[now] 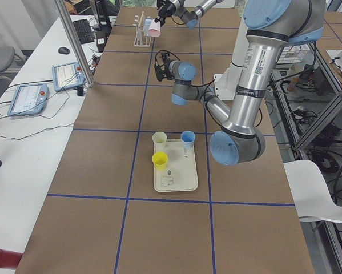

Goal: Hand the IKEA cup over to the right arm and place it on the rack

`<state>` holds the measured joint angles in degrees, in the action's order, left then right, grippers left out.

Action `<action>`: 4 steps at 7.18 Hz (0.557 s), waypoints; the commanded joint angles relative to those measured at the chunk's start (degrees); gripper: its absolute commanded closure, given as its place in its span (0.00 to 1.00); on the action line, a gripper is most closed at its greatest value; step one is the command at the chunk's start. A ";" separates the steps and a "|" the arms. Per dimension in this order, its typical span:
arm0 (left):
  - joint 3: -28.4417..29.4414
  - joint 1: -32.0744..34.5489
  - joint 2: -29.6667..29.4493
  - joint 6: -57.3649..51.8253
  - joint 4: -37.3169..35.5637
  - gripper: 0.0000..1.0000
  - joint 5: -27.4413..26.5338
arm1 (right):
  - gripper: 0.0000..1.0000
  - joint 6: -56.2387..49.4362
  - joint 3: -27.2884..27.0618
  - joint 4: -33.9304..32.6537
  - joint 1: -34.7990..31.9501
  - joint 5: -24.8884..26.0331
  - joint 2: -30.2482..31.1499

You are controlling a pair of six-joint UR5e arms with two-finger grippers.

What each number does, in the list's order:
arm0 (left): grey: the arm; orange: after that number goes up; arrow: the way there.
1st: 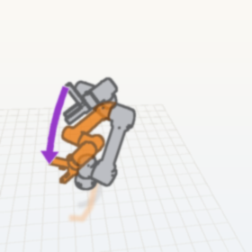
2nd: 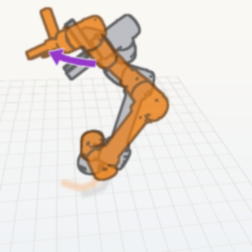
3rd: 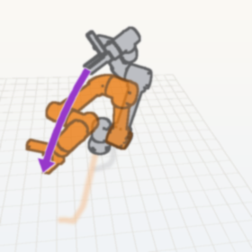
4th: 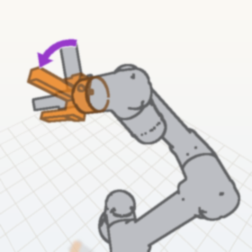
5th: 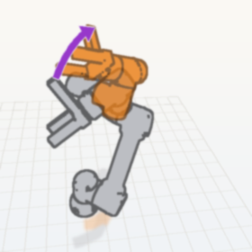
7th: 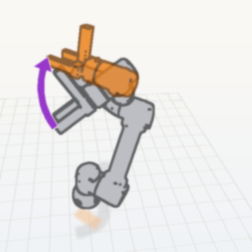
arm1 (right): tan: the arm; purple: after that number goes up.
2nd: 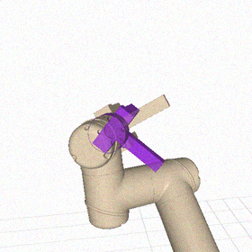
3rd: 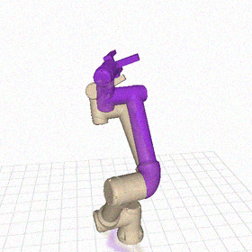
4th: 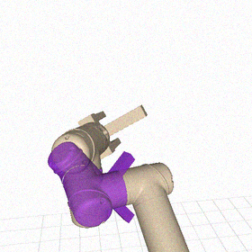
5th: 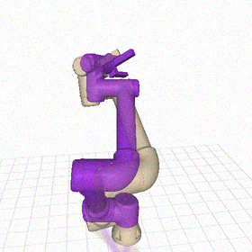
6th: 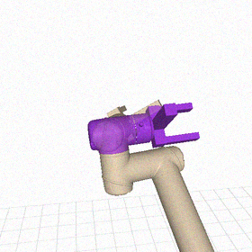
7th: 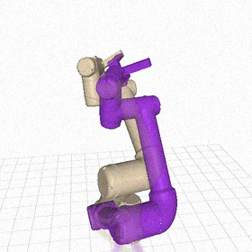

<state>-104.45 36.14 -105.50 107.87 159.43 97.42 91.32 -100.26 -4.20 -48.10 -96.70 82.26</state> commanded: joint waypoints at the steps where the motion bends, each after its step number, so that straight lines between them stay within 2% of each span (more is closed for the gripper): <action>1: -0.23 2.51 0.82 -7.05 -10.06 0.00 -0.04 | 0.85 -14.09 0.42 -6.24 -8.81 -0.24 7.34; 2: -0.31 2.88 0.73 -8.97 -13.49 0.00 -0.04 | 0.85 -23.12 0.16 -12.53 -13.63 -1.98 7.91; 4: -0.23 3.32 1.08 -11.18 -15.97 0.00 -0.04 | 0.85 -34.23 0.42 -21.25 -23.92 -11.18 9.57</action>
<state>-104.69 39.07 -104.60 98.21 145.65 97.38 64.25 -99.99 -20.25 -65.88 -102.61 90.43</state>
